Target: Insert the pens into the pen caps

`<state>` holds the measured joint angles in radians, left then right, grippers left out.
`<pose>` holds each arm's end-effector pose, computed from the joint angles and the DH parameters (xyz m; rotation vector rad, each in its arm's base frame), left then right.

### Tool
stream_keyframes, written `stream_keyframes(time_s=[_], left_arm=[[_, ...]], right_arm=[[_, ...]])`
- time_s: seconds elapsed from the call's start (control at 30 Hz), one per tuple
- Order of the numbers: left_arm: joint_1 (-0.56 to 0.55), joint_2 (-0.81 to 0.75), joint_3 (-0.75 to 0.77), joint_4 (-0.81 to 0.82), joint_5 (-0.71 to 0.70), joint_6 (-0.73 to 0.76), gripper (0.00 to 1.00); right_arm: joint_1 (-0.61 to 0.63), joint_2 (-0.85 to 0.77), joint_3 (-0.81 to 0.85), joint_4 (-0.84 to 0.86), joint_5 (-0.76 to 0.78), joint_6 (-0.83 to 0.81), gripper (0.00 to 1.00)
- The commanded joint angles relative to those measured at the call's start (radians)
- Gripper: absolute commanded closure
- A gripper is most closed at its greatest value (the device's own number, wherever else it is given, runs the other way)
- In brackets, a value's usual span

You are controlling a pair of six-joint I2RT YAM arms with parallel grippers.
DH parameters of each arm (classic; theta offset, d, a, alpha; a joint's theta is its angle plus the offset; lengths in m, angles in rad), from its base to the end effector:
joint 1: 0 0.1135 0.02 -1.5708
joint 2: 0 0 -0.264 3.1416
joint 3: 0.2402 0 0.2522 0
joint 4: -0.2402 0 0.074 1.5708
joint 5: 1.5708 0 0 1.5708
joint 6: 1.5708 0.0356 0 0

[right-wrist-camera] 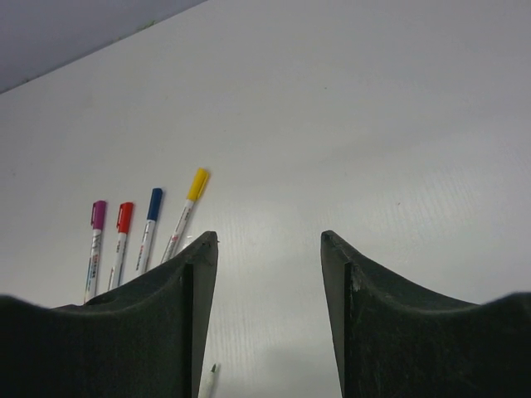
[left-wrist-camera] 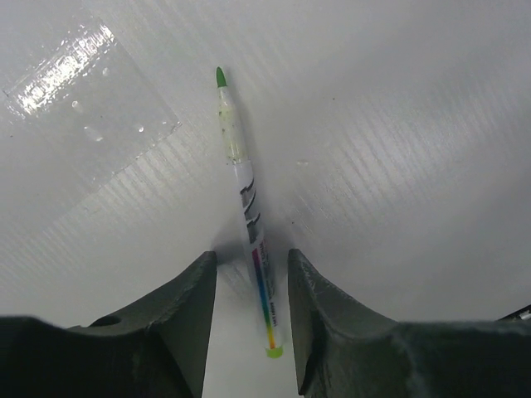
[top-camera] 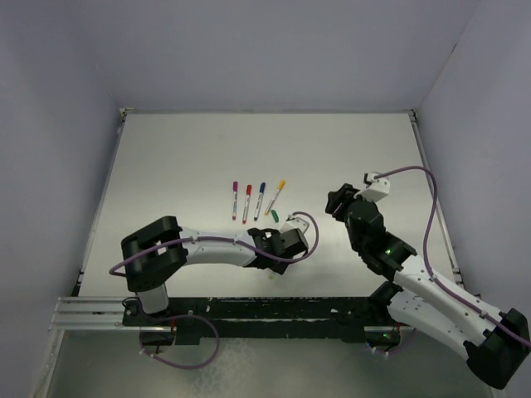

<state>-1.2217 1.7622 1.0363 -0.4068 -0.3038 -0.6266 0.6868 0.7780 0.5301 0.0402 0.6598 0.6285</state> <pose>0.1260 -0.3150 0.1572 0.6856 2.5414 -0.2248 0.1562 0.0998 0.2758 0.4189 1.6986 0.3791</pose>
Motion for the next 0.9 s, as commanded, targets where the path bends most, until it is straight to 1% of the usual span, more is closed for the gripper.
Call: stream_keyframes(time_s=[0.0,0.13,0.23,0.33,0.37,0.4,0.47,0.57,0.67,0.73,0.87], left_arm=[[-0.002,-0.012,-0.027,-0.100,0.006,-0.033,0.59],[-0.002,-0.007,-0.042,-0.124,0.024,-0.046,0.67],[-0.002,-0.009,-0.056,-0.129,0.040,-0.051,0.75],[-0.002,-0.012,-0.073,-0.124,0.039,-0.052,0.88],[-0.001,-0.010,-0.079,-0.117,0.035,-0.052,0.95],[0.000,-0.009,-0.083,-0.110,0.029,-0.053,1.00],[0.000,-0.010,-0.096,-0.092,0.013,-0.059,1.00],[0.018,-0.056,-0.126,-0.067,-0.012,-0.073,1.00],[0.055,-0.197,-0.176,-0.030,-0.030,-0.073,1.00],[0.076,-0.310,-0.214,-0.008,-0.050,-0.063,1.00],[0.098,-0.499,-0.244,-0.011,-0.115,-0.054,1.00]], right_arm=[[-0.003,-0.002,-0.009,0.047,0.008,0.005,0.45],[-0.003,-0.005,-0.006,0.043,0.009,0.004,0.45],[-0.004,-0.010,-0.005,0.038,0.009,0.007,0.46],[-0.004,-0.010,-0.004,0.038,0.009,0.010,0.48],[-0.003,-0.009,-0.004,0.039,0.008,0.010,0.49],[-0.004,-0.006,-0.004,0.039,0.008,0.011,0.50],[-0.003,0.006,-0.002,0.039,0.004,0.004,0.52],[-0.003,0.030,0.007,0.024,0.003,-0.008,0.53],[-0.004,0.067,0.022,0.019,-0.015,-0.036,0.54],[-0.003,0.101,0.037,0.018,-0.040,-0.056,0.56],[-0.004,0.196,0.075,0.051,-0.141,-0.112,0.62]])
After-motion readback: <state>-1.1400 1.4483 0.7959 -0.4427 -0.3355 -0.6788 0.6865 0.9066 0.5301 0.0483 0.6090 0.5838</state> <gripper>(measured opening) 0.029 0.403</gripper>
